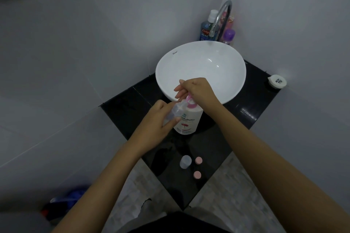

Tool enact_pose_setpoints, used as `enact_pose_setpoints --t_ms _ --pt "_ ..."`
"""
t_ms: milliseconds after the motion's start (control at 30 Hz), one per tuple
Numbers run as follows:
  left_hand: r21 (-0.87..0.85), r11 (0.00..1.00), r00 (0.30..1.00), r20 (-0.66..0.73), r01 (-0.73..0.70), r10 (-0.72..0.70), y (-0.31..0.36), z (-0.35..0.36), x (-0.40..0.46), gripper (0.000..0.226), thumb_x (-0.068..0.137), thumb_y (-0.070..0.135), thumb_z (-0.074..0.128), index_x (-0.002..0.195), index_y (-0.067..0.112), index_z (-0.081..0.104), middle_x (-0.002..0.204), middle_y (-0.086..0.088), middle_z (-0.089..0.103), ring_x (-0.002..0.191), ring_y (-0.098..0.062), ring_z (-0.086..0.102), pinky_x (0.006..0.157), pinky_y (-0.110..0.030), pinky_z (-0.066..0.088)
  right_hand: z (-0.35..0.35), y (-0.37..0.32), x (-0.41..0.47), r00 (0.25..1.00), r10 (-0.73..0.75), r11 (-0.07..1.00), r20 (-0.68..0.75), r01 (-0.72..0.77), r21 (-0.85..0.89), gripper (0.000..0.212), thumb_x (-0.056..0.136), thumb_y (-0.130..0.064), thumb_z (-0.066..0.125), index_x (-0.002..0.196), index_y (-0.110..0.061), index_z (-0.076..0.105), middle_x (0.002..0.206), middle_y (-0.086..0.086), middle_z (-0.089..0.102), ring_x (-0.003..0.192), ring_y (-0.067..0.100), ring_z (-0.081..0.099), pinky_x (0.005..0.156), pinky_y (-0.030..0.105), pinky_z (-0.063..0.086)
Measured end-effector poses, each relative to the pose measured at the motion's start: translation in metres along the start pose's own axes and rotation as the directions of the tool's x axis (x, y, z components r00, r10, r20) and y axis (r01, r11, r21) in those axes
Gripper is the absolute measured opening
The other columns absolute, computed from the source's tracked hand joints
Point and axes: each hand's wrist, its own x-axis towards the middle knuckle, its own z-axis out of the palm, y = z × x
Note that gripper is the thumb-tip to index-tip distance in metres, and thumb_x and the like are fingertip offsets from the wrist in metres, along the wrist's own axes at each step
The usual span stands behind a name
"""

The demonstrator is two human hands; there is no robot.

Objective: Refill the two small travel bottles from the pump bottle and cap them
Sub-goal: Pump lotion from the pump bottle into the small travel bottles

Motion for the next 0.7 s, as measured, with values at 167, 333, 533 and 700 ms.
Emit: enact_pose_setpoints --t_ms 167,333,533,700 --pt "0.016 1.0 0.999 -0.034 0.015 -0.014 0.007 -0.003 0.003 0.047 0.093 0.041 0.049 0.138 0.03 0.041 0.101 0.008 0.041 0.086 -0.001 0.047 0.069 -0.012 0.033 0.001 0.002 -0.001 1.0 -0.021 0.999 -0.017 0.021 -0.03 0.036 0.097 -0.024 0.049 0.087 0.0 0.073 0.075 0.015 0.072 0.067 0.017 0.063 0.072 0.027 0.051" --pt "0.013 1.0 0.996 -0.086 0.016 -0.015 0.015 -0.003 0.008 0.049 0.092 0.042 0.051 0.138 0.031 0.042 0.098 0.011 0.041 0.086 0.001 0.046 0.068 -0.011 0.033 0.001 0.004 0.0 1.0 -0.004 1.0 -0.021 0.004 -0.031 0.037 0.096 -0.029 0.049 0.085 -0.004 0.074 0.073 0.01 0.073 0.06 0.01 0.063 0.058 0.023 0.049" --pt "-0.064 0.998 0.985 -0.166 0.028 -0.038 0.017 -0.001 0.006 0.047 0.087 0.041 0.058 0.133 0.031 0.051 0.094 0.011 0.049 0.084 0.0 0.051 0.067 -0.01 0.036 0.001 0.004 0.001 1.0 0.005 1.0 -0.01 -0.005 -0.001 0.041 0.098 -0.029 0.046 0.084 -0.003 0.074 0.076 0.016 0.072 0.074 0.025 0.065 0.085 0.042 0.052" --pt "-0.22 0.975 0.956 -0.285 0.011 -0.075 0.015 0.0 0.005 0.034 0.078 0.039 0.07 0.111 0.029 0.064 0.094 0.012 0.063 0.088 0.0 0.058 0.074 -0.005 0.045 0.0 0.002 0.001 1.0 0.005 1.0 -0.002 -0.005 0.016 0.045 0.099 -0.028 0.043 0.081 0.0 0.073 0.076 0.018 0.073 0.077 0.028 0.067 0.087 0.043 0.053"
